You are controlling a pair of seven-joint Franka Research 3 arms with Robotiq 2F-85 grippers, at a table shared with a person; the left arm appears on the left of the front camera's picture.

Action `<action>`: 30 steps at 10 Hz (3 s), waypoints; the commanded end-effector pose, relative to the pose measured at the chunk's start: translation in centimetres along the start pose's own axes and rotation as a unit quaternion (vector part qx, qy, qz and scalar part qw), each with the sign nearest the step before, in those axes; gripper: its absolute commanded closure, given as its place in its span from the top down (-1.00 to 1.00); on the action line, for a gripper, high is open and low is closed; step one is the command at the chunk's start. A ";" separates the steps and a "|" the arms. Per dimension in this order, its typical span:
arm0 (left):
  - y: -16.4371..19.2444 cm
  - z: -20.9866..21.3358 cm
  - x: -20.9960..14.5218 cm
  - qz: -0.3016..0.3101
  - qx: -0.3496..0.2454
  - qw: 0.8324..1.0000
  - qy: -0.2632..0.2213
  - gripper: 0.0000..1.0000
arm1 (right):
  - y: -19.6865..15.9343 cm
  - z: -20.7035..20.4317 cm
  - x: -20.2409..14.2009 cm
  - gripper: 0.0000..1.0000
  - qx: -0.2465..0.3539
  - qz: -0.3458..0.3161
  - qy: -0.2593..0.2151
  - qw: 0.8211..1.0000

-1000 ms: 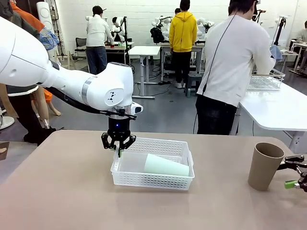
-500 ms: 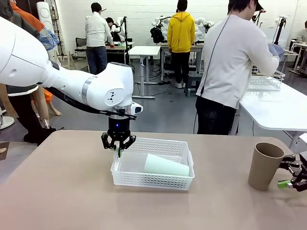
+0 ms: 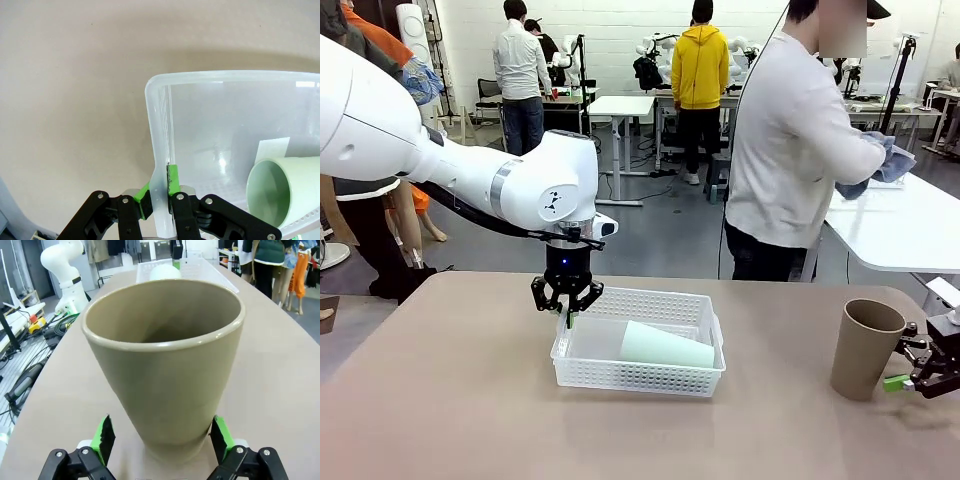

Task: Clean and organize the cups into the basket.
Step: Pick up the Reusable plastic cup from the right side of the table and stack it inside the Organizing basket in the center of the table.

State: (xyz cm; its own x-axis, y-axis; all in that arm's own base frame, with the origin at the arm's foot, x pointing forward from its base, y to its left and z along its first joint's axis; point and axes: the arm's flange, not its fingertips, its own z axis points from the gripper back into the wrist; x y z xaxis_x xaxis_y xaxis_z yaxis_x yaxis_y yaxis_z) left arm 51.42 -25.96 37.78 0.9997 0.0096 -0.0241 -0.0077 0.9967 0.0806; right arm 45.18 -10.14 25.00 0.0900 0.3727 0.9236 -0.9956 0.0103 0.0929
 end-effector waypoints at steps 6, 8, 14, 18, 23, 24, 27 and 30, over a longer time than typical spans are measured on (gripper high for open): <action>0.0 0.1 0.0 0.001 0.001 1.000 -0.001 -1.00 | -2.0 -3.6 1.2 1.00 0.008 0.008 -0.025 1.000; 0.0 0.1 0.0 0.001 0.001 1.000 -0.001 -1.00 | -1.9 -3.6 1.1 -0.18 0.008 0.007 -0.034 0.999; 0.0 0.1 0.0 0.001 0.001 1.000 -0.001 -1.00 | 2.0 -2.2 11.9 -1.00 0.006 -0.056 -0.030 0.998; 0.0 0.1 0.0 0.001 0.001 1.000 -0.001 -1.00 | 3.0 -1.0 26.4 -1.00 -0.018 -0.050 -0.016 0.998; 0.0 0.1 0.0 0.001 0.001 1.000 -0.001 -1.00 | 4.1 -0.5 29.7 -1.00 -0.016 -0.036 -0.007 0.999; 0.0 0.1 0.0 0.001 0.001 1.000 -0.001 -1.00 | 4.1 -0.5 29.7 -1.00 -0.016 -0.036 -0.007 0.999; 0.0 0.1 0.0 0.001 0.001 1.000 -0.001 -1.00 | 4.1 -0.5 29.7 -1.00 -0.016 -0.036 -0.007 0.999; 0.0 0.1 0.0 0.001 0.001 1.000 -0.001 -1.00 | 2.0 -5.9 34.3 0.63 -0.033 -0.006 0.141 0.989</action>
State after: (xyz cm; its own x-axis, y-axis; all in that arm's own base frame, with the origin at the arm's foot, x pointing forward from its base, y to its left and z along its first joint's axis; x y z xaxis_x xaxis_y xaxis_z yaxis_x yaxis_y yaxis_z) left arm 51.42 -25.97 37.77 0.9997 0.0094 -0.0243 -0.0074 0.9967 0.0806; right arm 44.86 4.47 53.47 0.1125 0.4884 0.8653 -0.9935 0.0680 0.0908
